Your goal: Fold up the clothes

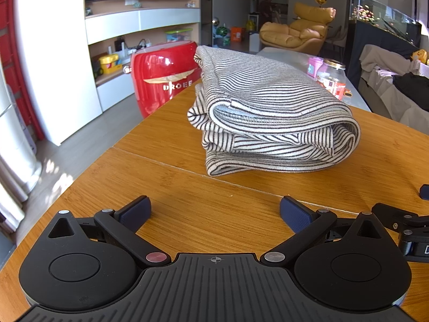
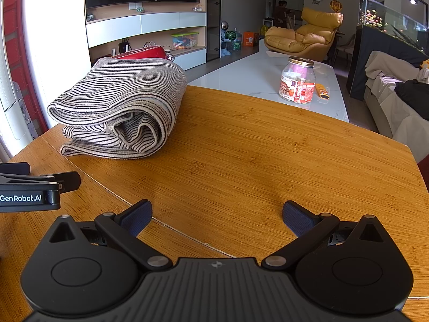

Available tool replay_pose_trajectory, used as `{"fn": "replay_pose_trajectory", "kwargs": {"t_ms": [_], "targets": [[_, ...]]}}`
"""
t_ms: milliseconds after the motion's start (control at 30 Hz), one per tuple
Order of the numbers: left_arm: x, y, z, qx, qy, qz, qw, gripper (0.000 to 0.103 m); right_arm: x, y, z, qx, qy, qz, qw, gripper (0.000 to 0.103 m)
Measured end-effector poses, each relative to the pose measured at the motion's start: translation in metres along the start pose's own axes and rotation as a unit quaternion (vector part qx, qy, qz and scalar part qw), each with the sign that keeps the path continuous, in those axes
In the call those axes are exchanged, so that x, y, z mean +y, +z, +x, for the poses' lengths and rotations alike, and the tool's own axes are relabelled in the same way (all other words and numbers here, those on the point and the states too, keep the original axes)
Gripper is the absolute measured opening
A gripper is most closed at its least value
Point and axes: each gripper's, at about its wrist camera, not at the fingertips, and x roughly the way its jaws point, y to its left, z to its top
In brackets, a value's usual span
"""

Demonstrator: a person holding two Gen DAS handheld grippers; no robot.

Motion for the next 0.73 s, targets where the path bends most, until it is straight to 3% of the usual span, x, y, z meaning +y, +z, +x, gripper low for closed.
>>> {"fn": "replay_pose_trajectory", "kwargs": {"t_ms": [133,300,400,467,500,733], "targets": [[-0.008,0.001,0.001,0.002,-0.060,0.047,0.9971,0.103,0.000,0.000,0.000,0.000,0.000,0.001,1.000,0.103],[-0.010,0.002,-0.002,0.022,-0.095,0.069,0.9929,0.103,-0.002,0.001,0.002,0.000,-0.001,0.002,1.000,0.103],[-0.002,-0.003,-0.011,0.024,-0.081,0.034,0.9959,0.103,-0.002,0.001,0.002,0.000,-0.001,0.002,1.000,0.103],[0.001,-0.009,-0.017,0.029,-0.018,0.025,0.9991,0.103,-0.001,0.001,0.002,0.000,-0.003,0.003,1.000,0.103],[0.005,-0.009,-0.018,0.032,-0.012,0.006,0.9994,0.103,-0.001,0.001,0.002,0.000,-0.004,0.004,1.000,0.103],[0.042,-0.007,-0.025,0.005,-0.051,-0.044,0.9977,0.103,0.042,0.004,0.005,0.000,-0.003,0.004,1.000,0.103]]}}
